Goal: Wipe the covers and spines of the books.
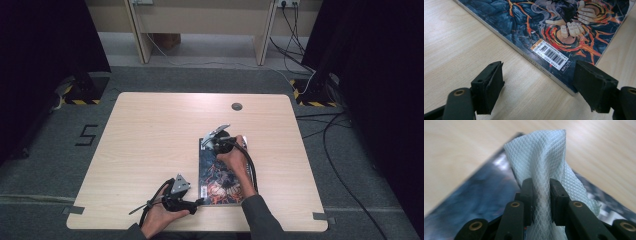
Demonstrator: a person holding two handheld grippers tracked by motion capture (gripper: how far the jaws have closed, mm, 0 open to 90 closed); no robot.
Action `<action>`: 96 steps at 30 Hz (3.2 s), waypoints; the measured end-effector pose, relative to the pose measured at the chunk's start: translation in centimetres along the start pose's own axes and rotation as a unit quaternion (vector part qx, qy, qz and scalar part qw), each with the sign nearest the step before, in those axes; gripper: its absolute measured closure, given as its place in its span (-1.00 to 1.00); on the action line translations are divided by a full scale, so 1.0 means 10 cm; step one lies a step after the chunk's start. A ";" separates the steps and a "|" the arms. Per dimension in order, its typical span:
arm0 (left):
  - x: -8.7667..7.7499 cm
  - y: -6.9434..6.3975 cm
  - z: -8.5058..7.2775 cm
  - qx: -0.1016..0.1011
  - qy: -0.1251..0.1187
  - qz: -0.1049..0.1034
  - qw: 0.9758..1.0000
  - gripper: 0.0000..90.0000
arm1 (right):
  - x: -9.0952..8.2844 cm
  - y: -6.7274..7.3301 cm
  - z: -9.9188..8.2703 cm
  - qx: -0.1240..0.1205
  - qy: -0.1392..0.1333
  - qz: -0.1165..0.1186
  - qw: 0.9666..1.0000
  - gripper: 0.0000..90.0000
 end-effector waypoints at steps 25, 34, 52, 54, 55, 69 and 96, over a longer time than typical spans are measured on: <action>-0.48 0.34 0.07 -0.020 -0.025 0.038 0.999 -0.51 | -0.73 0.88 -0.67 -0.100 -0.008 0.137 0.985 0.67; -0.48 0.55 0.03 -0.040 -0.020 0.067 0.997 -0.51 | -0.91 1.19 -0.83 -0.121 -0.015 0.173 0.977 0.67; -0.45 0.61 -0.01 -0.041 -0.008 0.073 0.996 -0.51 | -0.96 1.05 -0.90 -0.109 -0.009 0.157 0.981 0.66; -0.44 0.61 -0.02 -0.043 -0.006 0.074 0.996 -0.51 | -0.96 1.15 -0.89 -0.118 -0.011 0.166 0.979 0.66; -0.45 0.61 -0.02 -0.041 -0.005 0.074 0.996 -0.51 | -0.96 1.15 -0.89 -0.118 -0.011 0.166 0.979 0.66; -0.40 0.53 -0.01 -0.039 -0.005 0.058 0.998 -0.51 | -1.09 0.80 -1.09 -0.066 -0.009 0.141 0.988 0.65; 0.09 -0.06 0.06 -0.012 0.018 -0.007 1.000 -0.58 | -1.11 0.16 -1.21 -0.012 -0.002 0.080 0.997 0.65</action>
Point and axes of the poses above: each handheld gripper's, and its own axes: x roughly forward along the jaws, z roughly out of its top, y roughly to its left, the point moved 5 cm from there along x, roughly forward along the jaws, and after that the axes turned 6 degrees about -y, right-handed, at the moved point
